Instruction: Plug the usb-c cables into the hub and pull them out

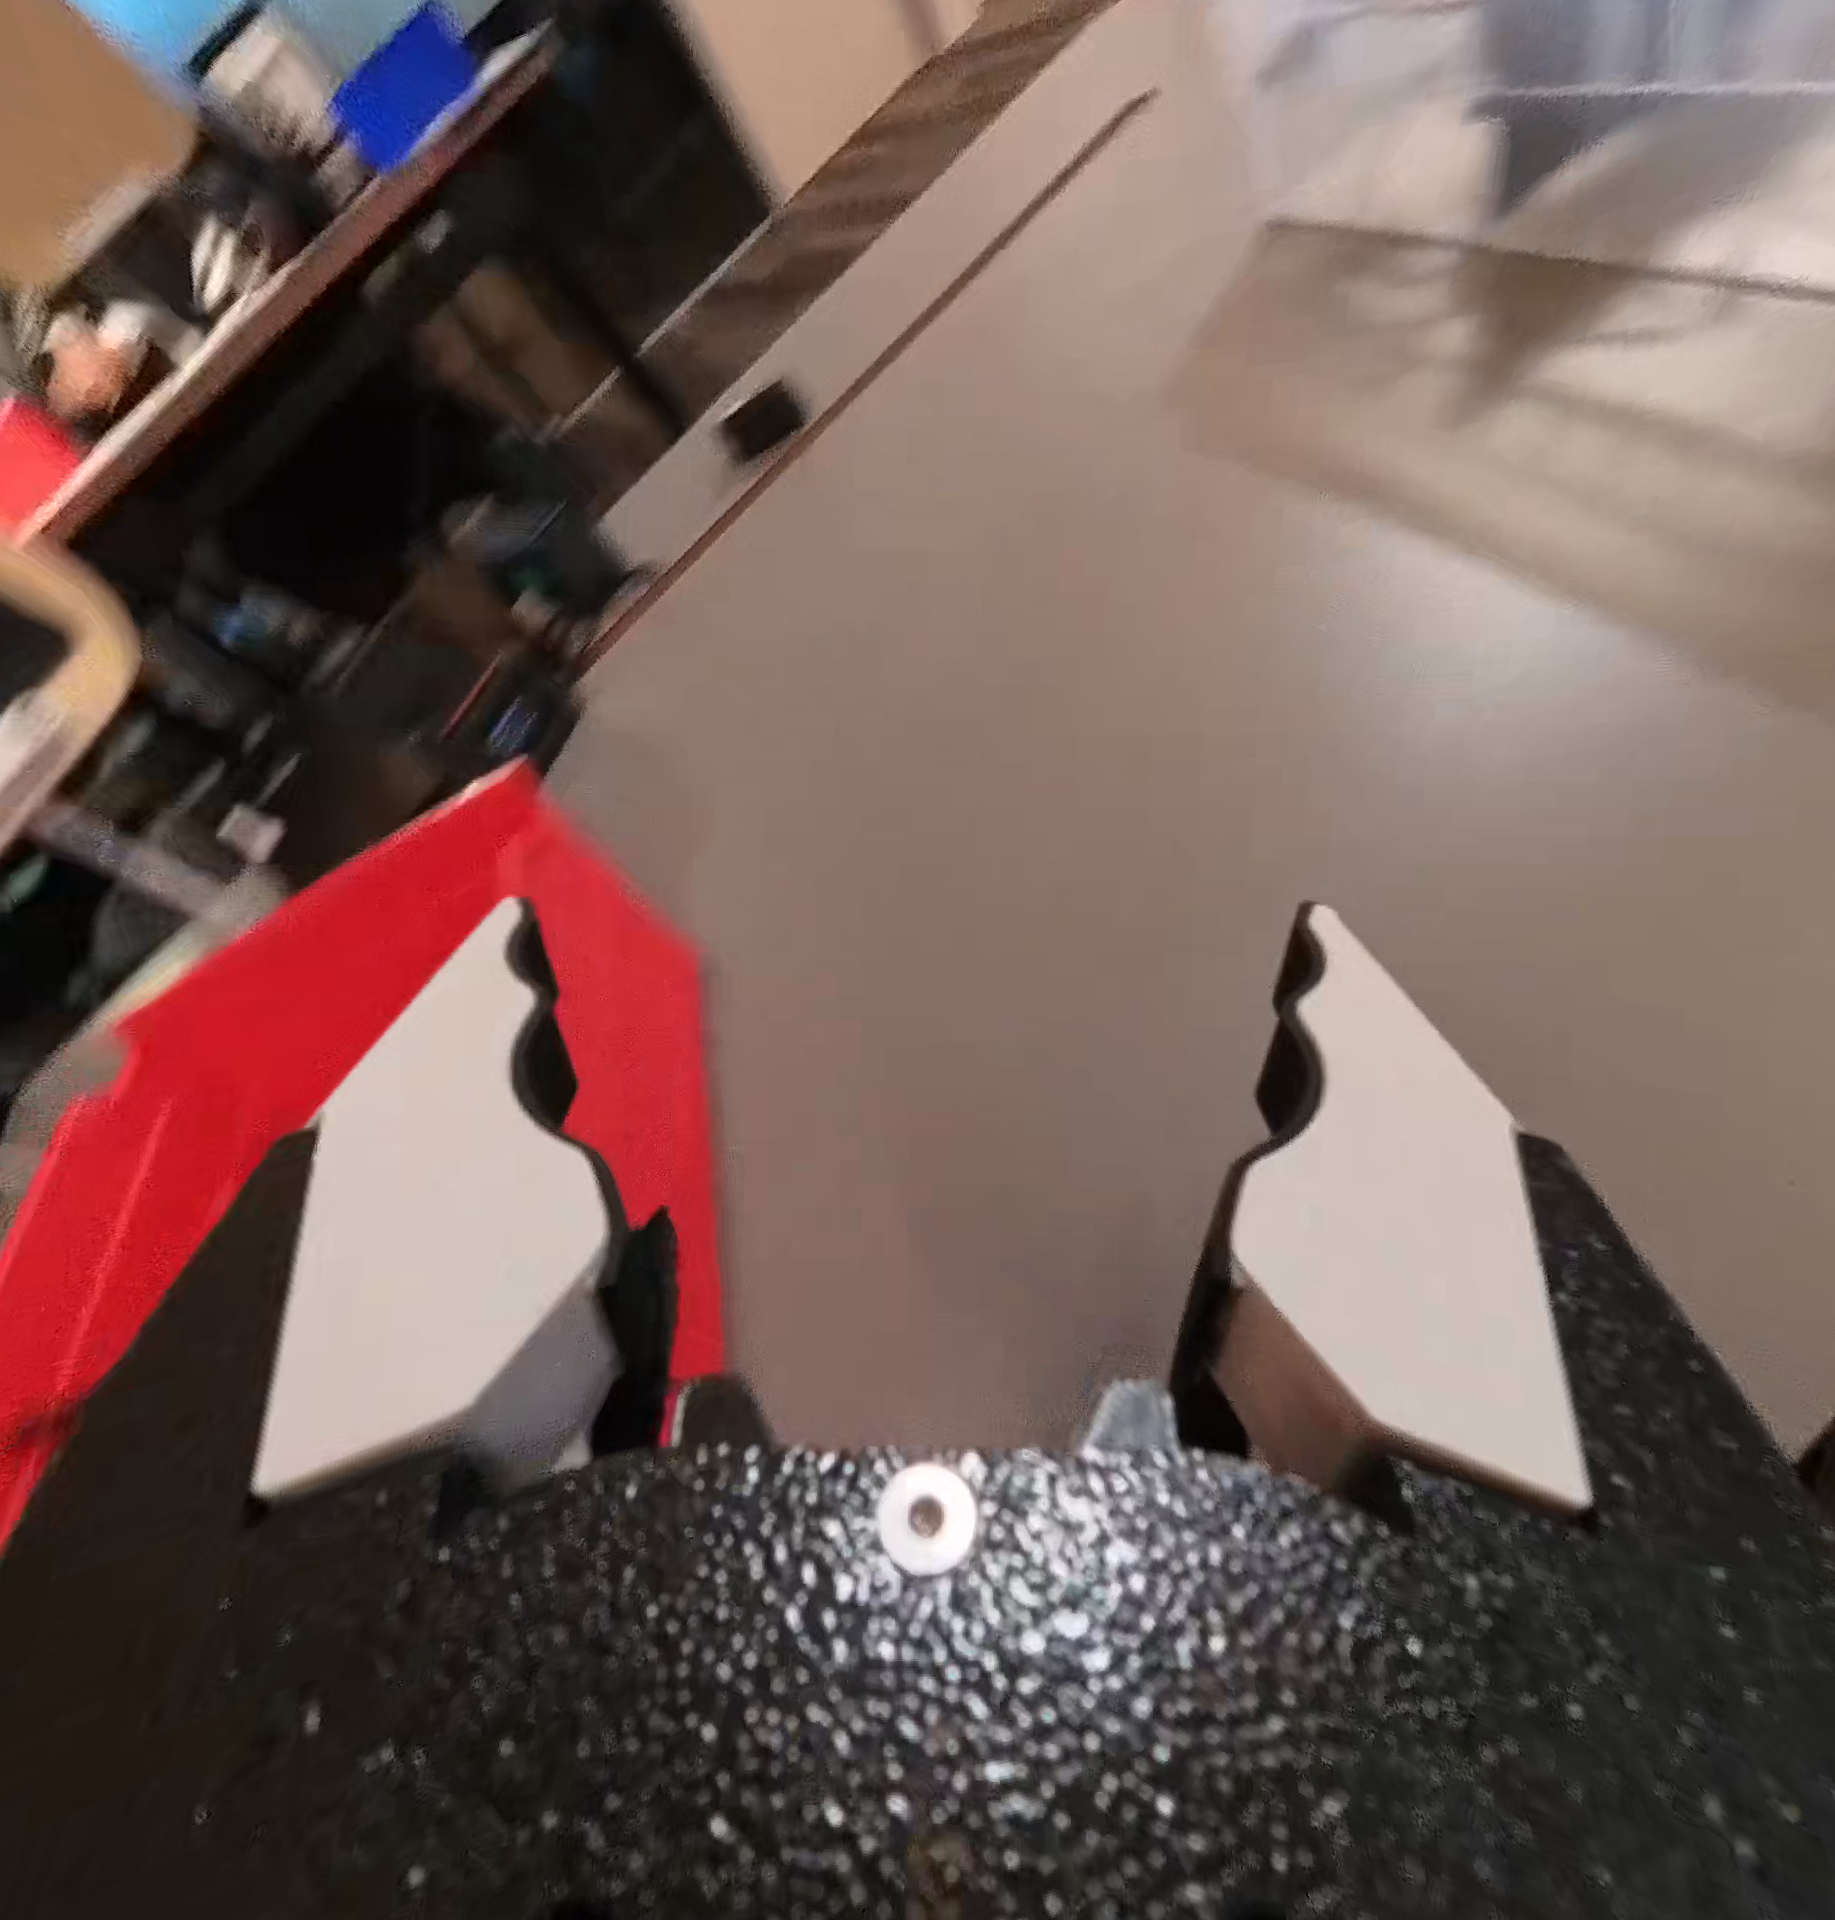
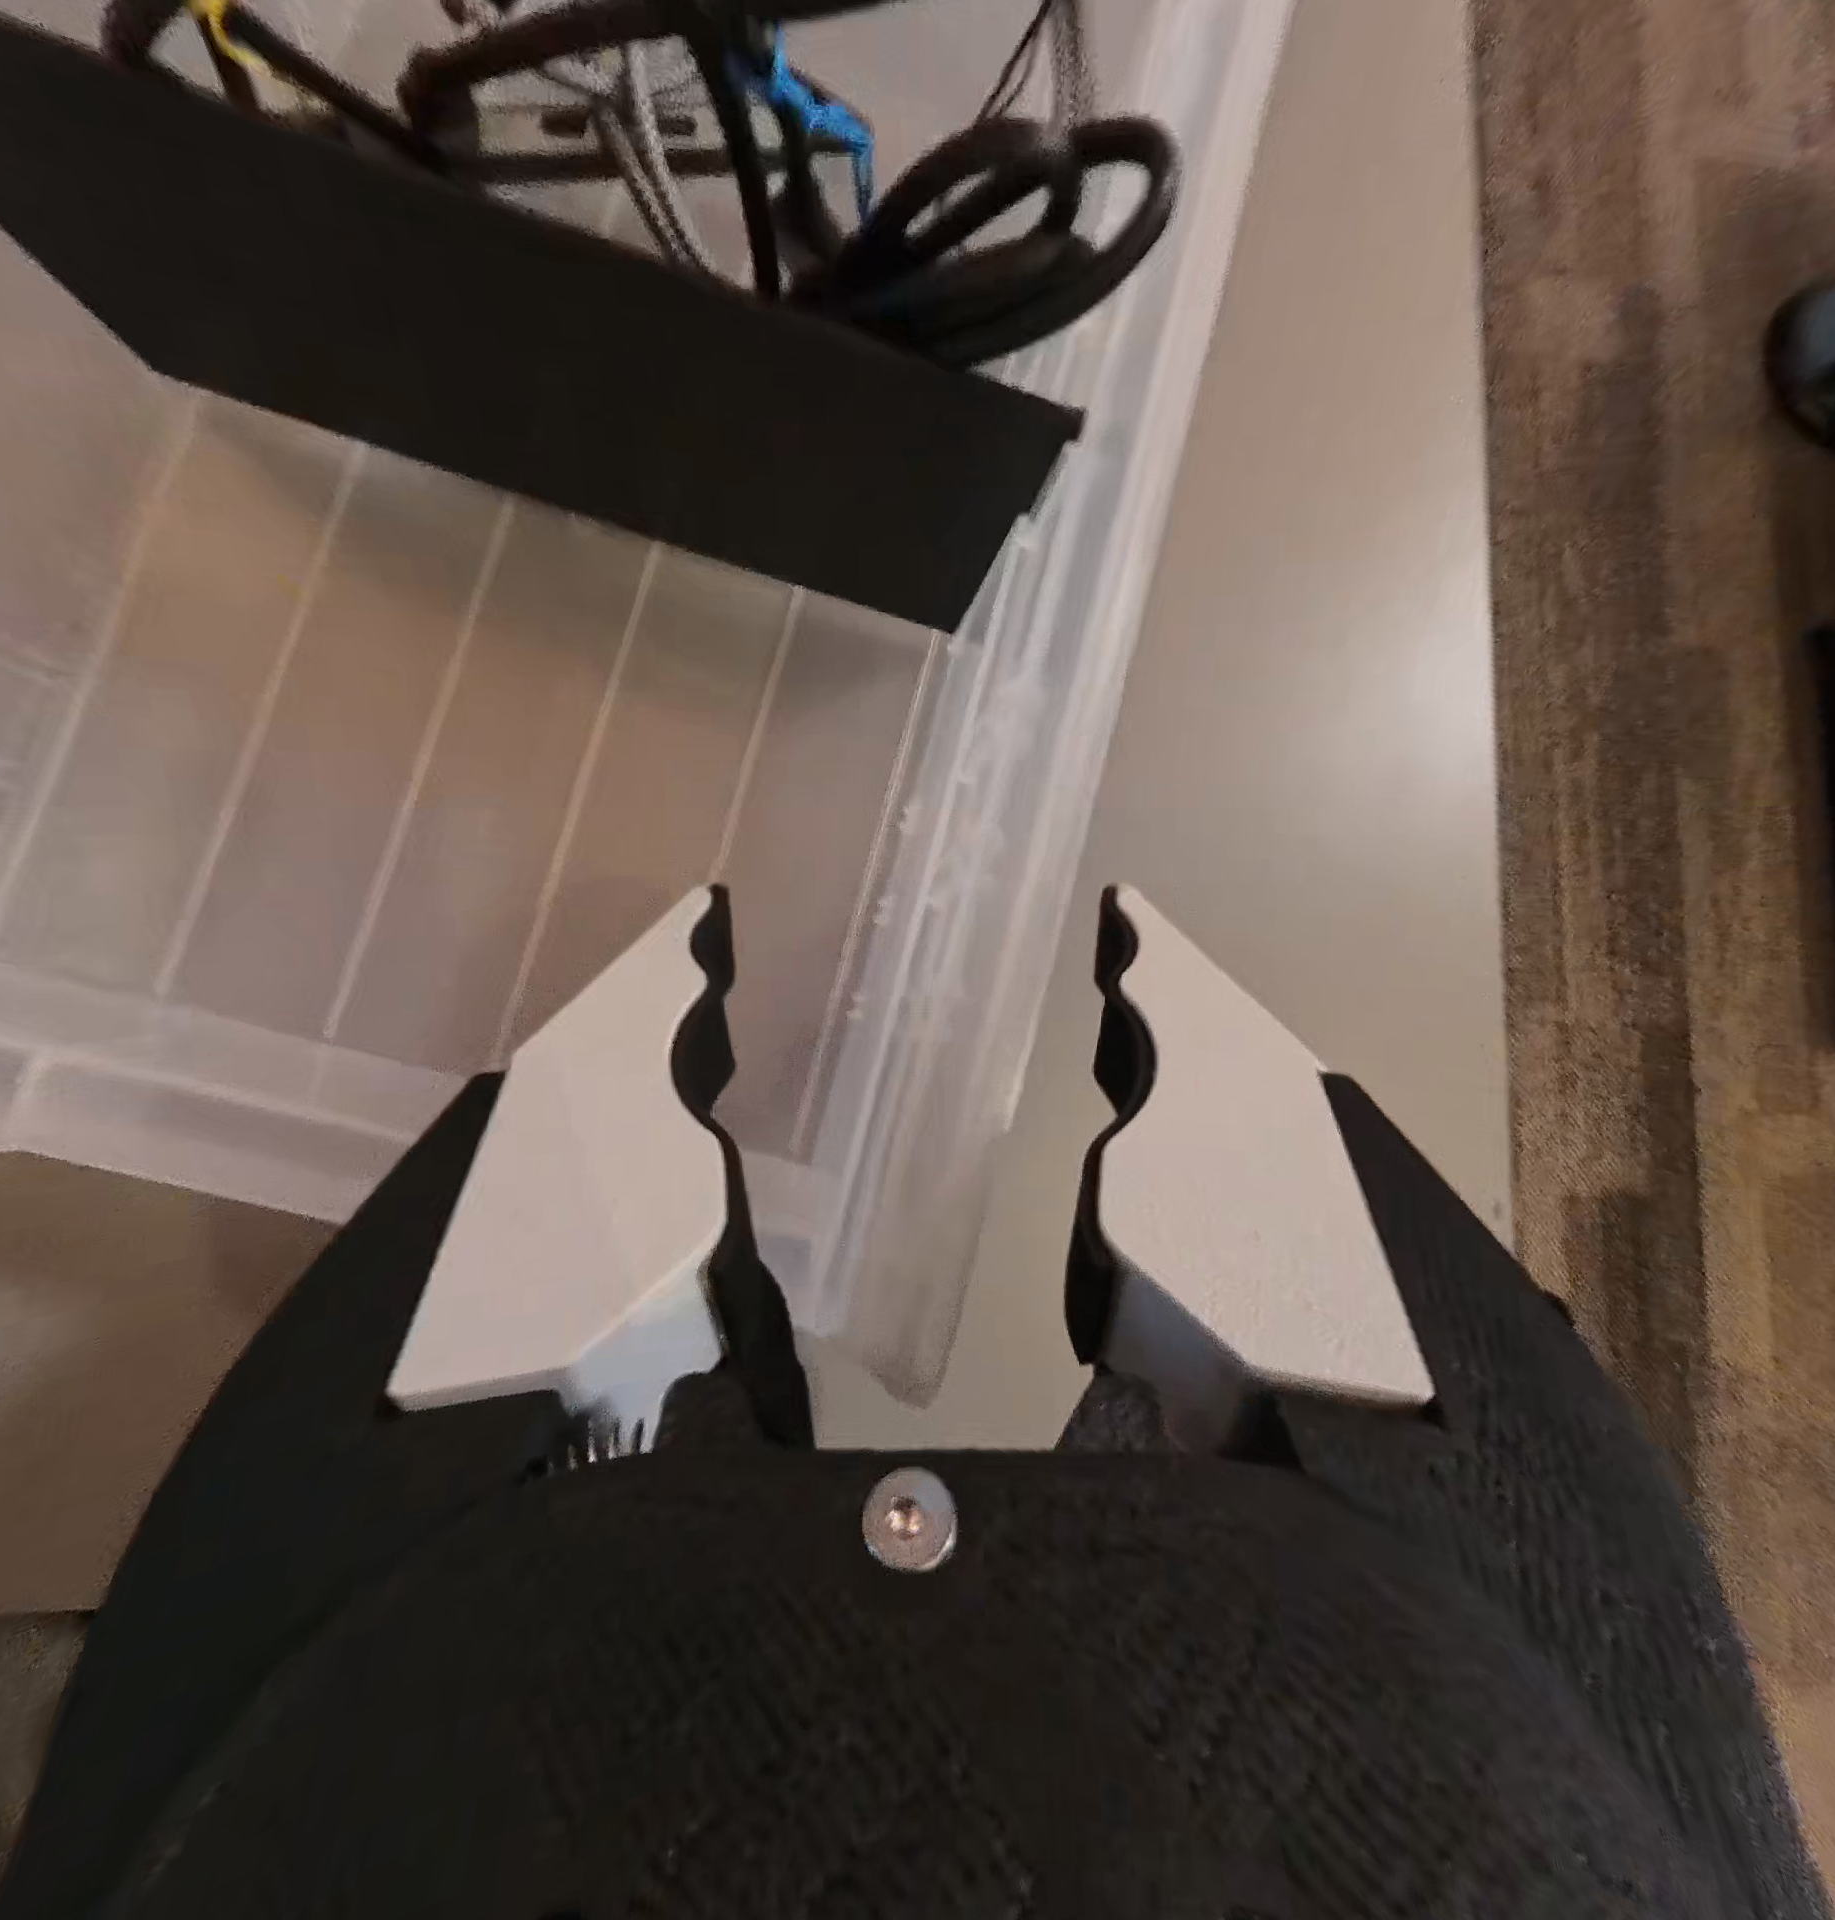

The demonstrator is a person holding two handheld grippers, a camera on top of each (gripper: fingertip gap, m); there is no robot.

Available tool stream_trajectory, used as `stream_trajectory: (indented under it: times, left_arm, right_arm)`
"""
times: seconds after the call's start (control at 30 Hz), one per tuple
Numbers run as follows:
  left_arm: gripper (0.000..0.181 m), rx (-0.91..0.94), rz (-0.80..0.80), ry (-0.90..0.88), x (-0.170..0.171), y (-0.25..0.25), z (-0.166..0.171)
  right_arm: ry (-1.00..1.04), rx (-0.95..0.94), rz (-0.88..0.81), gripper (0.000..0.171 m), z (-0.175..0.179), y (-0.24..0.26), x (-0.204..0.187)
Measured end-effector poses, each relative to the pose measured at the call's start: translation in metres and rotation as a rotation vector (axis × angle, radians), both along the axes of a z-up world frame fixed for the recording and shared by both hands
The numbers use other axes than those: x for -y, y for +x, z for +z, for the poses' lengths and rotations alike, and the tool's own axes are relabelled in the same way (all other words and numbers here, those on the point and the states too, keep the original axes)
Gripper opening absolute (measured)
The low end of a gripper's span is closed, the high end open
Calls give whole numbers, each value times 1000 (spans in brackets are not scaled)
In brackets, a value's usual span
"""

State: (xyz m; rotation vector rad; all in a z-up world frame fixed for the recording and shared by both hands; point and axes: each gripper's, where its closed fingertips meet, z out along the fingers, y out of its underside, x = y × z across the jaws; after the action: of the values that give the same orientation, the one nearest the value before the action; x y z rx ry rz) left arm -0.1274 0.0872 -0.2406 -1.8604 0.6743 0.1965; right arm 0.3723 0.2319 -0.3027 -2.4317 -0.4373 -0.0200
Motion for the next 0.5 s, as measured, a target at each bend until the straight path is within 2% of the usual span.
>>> stream_trajectory:
  times: [0.1,0.17,0.23,0.3,0.4,0.47,0.5]
  left_arm:
    - [114,83,278,-113,24,-86,-4]
    - [97,125,388,-194,44,-129,-17]
    - [81,193,420,-212,59,-151,-27]
    - [64,308,419,-211,67,-157,-34]
    - [63,372,398,-263,70,-157,-49]
    - [45,382,350,-265,68,-153,-45]
    - [29,353,315,-299,70,-149,-48]
  right_arm:
    - [40,13,28,41,3,-5,-7]
    - [48,60,18,31,3,0,-9]
    - [55,91,8,18,4,4,-9]
    - [58,45,-4,12,4,3,-10]
    - [70,-15,-14,6,5,1,-10]
    - [69,-6,-8,6,5,0,-10]
    - [69,-4,-3,6,5,-1,-10]
